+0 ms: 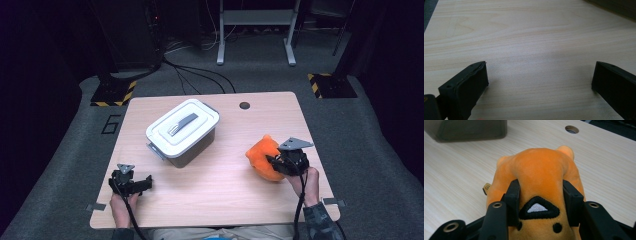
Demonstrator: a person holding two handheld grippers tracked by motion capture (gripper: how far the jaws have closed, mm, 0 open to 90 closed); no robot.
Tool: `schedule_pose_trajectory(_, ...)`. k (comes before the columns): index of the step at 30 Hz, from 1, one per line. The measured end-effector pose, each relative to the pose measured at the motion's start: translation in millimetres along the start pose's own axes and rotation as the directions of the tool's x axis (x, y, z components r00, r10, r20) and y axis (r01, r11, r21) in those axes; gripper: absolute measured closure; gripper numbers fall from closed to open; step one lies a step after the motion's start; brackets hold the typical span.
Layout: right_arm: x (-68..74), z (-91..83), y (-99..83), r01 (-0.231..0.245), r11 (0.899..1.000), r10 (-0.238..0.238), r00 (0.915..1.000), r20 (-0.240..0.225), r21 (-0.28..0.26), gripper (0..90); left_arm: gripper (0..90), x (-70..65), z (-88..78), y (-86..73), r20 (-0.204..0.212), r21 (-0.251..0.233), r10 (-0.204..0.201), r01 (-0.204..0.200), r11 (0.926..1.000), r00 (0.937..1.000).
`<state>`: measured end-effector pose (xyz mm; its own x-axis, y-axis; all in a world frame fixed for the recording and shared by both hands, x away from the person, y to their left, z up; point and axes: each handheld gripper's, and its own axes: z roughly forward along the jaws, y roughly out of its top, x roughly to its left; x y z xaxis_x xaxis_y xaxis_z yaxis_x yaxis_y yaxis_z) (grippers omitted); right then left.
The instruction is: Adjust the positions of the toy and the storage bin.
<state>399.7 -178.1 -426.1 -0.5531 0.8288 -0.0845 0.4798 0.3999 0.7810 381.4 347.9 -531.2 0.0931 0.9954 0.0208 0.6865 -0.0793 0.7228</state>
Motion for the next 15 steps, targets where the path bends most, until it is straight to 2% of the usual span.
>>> schedule_pose_trajectory(9, -21.2, -1.2, -4.9, -0.049, 0.999, 0.050, 0.9973, 0.053, -0.014, 56.7, 0.2, 0.2, 0.1, 0.1, 0.001, 0.001, -0.001, 0.001, 1.0000, 1.0000)
schedule_pose_trajectory(14, -36.4, 0.2, -8.4, -0.085, 0.996, 0.086, 0.9924, 0.088, -0.013, 56.8, 0.2, 0.5, 0.0, 0.2, 0.002, 0.004, -0.001, 0.001, 1.0000, 1.0000)
schedule_pose_trajectory(15, -42.1, 1.2, -9.5, -0.095, 0.995, 0.096, 0.9897, 0.106, -0.011, 56.7, 0.2, 0.5, 0.0, 0.2, 0.002, 0.004, -0.001, 0.001, 1.0000, 1.0000)
